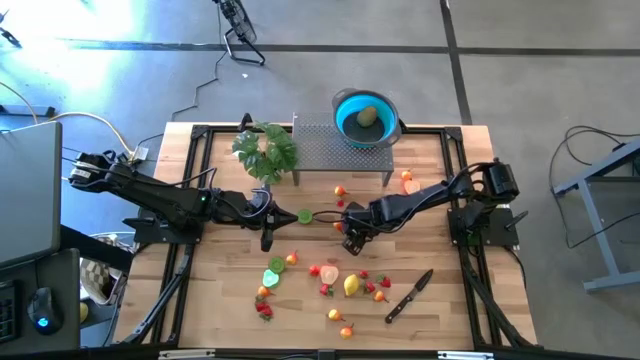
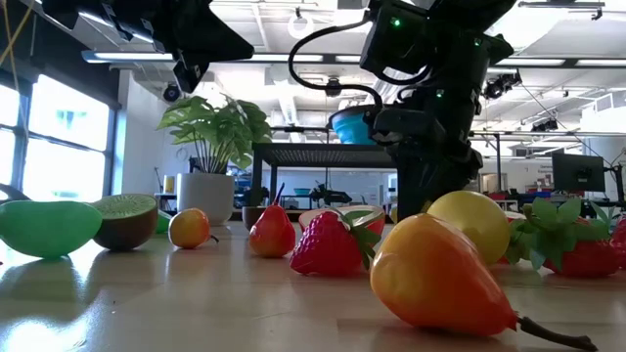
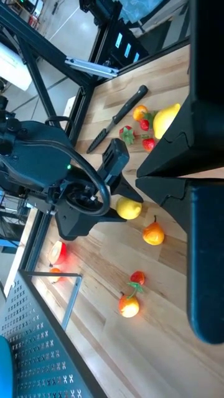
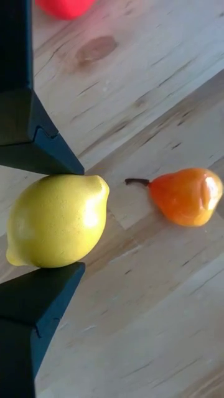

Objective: Pick & Place Fruit
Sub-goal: Put the yellow lemon in the blue bowl on the shelf

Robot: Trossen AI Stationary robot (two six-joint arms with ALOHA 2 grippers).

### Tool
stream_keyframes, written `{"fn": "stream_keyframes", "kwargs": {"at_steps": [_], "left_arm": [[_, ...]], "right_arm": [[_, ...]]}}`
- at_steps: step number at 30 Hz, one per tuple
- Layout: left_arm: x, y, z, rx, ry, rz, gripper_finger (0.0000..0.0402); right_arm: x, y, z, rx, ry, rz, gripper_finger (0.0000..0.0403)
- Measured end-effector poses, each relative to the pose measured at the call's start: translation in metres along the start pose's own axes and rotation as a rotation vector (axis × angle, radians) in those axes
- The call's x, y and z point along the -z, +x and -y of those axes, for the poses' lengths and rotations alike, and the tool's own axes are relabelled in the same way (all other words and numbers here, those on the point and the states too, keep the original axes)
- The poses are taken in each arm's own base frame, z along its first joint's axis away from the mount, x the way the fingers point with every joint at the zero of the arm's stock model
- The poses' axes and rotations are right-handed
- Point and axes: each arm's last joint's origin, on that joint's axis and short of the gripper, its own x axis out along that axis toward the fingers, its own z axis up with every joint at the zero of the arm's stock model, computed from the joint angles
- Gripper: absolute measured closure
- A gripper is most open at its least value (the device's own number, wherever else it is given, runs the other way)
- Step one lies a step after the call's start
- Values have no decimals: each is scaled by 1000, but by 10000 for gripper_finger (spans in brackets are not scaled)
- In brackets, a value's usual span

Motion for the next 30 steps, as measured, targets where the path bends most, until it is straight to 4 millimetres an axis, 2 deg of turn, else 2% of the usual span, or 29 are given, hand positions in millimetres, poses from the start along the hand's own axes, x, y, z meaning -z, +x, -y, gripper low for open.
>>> {"fn": "stream_keyframes", "kwargs": {"at_steps": [11, 19, 30], "left_arm": [[0, 0, 0, 0, 0, 0, 402], [0, 0, 0, 0, 1, -2, 402], [1, 0, 0, -3, 1, -6, 402]], "right_arm": [[-2, -2, -2, -23, 0, 15, 189], [-10, -18, -5, -97, 18, 98, 189], [-30, -50, 4, -187, 64, 235, 189]]}}
